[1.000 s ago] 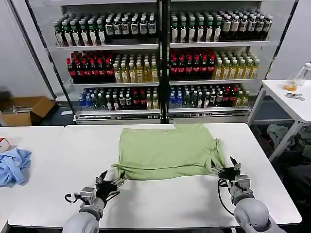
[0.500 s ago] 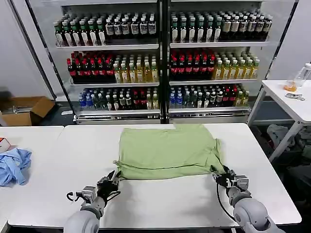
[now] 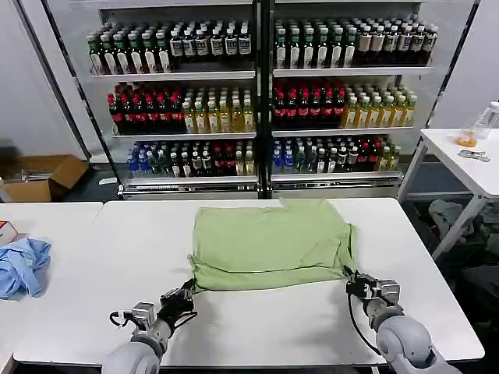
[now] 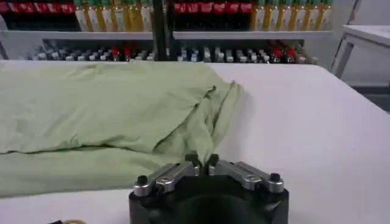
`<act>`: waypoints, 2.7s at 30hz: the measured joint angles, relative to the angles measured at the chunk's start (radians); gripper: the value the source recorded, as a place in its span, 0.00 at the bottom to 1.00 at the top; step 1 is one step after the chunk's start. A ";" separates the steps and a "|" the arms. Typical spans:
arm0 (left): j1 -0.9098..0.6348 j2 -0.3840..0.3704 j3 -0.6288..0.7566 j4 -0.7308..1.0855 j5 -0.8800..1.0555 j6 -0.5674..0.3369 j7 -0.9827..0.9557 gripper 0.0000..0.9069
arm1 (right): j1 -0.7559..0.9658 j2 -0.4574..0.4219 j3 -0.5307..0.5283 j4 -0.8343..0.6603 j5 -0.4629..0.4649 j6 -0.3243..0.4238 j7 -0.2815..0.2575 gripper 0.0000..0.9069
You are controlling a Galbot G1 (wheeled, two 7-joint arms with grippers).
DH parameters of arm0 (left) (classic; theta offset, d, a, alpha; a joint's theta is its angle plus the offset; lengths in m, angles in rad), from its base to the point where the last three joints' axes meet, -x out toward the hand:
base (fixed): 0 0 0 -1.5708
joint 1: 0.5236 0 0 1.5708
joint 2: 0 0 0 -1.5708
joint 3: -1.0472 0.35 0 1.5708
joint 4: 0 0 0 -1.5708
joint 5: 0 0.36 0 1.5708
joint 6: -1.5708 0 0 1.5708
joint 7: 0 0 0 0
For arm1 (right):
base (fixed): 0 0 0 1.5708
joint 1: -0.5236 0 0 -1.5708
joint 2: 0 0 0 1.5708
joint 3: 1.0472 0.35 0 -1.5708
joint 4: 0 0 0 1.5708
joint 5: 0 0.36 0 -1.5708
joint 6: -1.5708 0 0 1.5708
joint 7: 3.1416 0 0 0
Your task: Fold and organize the clothes.
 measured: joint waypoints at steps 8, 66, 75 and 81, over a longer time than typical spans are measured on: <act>0.028 0.004 -0.005 -0.023 0.003 0.003 0.004 0.03 | -0.039 -0.022 0.017 0.043 -0.006 -0.013 -0.005 0.00; 0.389 0.053 -0.086 -0.379 0.031 -0.036 -0.052 1.00 | -0.322 -0.166 0.221 0.357 -0.097 0.049 0.034 1.00; 0.193 0.076 -0.048 -0.275 -0.029 -0.008 -0.111 1.00 | 0.006 -0.136 0.039 0.170 -0.016 0.013 0.057 1.00; 0.030 0.094 -0.003 -0.171 -0.067 0.027 -0.149 1.00 | 0.227 -0.104 -0.095 0.018 0.031 -0.025 0.053 1.00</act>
